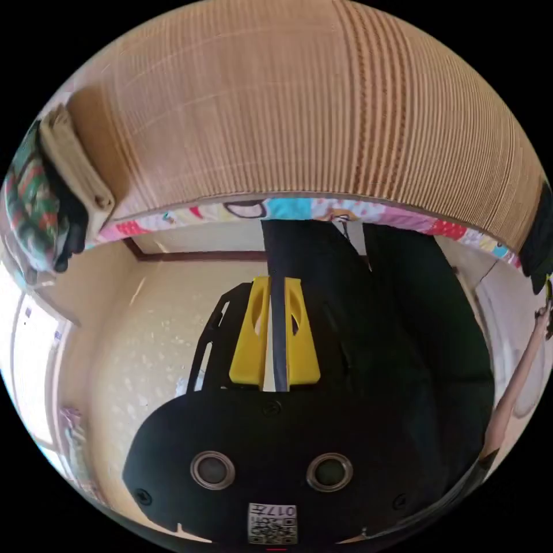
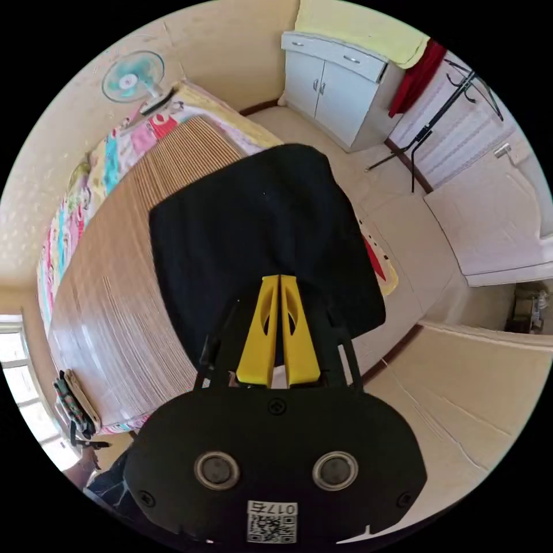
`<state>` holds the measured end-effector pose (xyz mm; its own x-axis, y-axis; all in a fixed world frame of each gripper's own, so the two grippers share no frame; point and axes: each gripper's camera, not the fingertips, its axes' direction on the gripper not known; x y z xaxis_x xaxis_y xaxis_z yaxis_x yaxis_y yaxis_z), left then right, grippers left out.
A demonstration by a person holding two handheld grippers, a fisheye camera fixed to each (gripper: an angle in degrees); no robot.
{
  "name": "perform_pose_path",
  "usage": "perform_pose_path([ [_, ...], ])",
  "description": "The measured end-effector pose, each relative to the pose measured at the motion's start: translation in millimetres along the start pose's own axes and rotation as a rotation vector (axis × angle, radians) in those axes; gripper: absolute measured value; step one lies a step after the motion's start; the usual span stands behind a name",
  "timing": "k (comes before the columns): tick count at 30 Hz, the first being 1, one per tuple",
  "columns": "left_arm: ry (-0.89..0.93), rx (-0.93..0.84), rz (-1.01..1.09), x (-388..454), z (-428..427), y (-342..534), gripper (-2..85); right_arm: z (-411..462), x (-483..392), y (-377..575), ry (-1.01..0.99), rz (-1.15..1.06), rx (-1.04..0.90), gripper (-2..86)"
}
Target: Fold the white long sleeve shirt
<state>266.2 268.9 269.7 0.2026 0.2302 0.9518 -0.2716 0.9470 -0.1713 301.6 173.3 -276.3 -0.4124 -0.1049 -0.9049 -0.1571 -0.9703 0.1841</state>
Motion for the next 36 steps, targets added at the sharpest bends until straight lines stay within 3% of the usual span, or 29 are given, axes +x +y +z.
perform_pose_path([
  [3, 0.223, 0.143, -0.156, -36, -2, 45, 4.1, -4, -24, 48, -0.239, -0.027, 0.107, 0.4],
  [5, 0.330, 0.209, -0.193, -32, 6, 63, 3.3, 19, -49, 82, -0.421, -0.093, 0.079, 0.4],
  [10, 0.486, 0.264, -0.143, 56, 60, 82, 0.1, 138, -140, 157, -0.765, -0.164, -0.329, 0.4],
  [12, 0.356, 0.217, -0.029, 95, 70, 79, -0.1, 172, -197, 183, -0.894, -0.242, -0.490, 0.4],
  [15, 0.125, 0.270, 0.106, 134, 63, 87, -0.4, 179, -275, 196, -0.939, -0.477, -0.602, 0.4],
  [18, 0.244, 0.381, 0.073, 128, 66, 102, -0.5, 164, -331, 195, -0.883, -0.758, -0.584, 0.3],
  [21, 0.354, 0.376, 0.008, 111, 96, 103, -0.5, 155, -353, 184, -0.797, -0.869, -0.493, 0.3],
  [25, 0.410, 0.353, -0.051, 83, 146, 102, -0.5, 164, -357, 177, -0.694, -0.879, -0.389, 0.3],
  [29, 0.445, 0.396, -0.064, 51, 177, 101, -0.5, 182, -353, 201, -0.737, -0.843, -0.290, 0.3],
  [36, 0.580, 0.767, -0.219, -94, 201, 124, -0.3, 226, -377, 318, -0.810, -0.692, -0.183, 0.3],
])
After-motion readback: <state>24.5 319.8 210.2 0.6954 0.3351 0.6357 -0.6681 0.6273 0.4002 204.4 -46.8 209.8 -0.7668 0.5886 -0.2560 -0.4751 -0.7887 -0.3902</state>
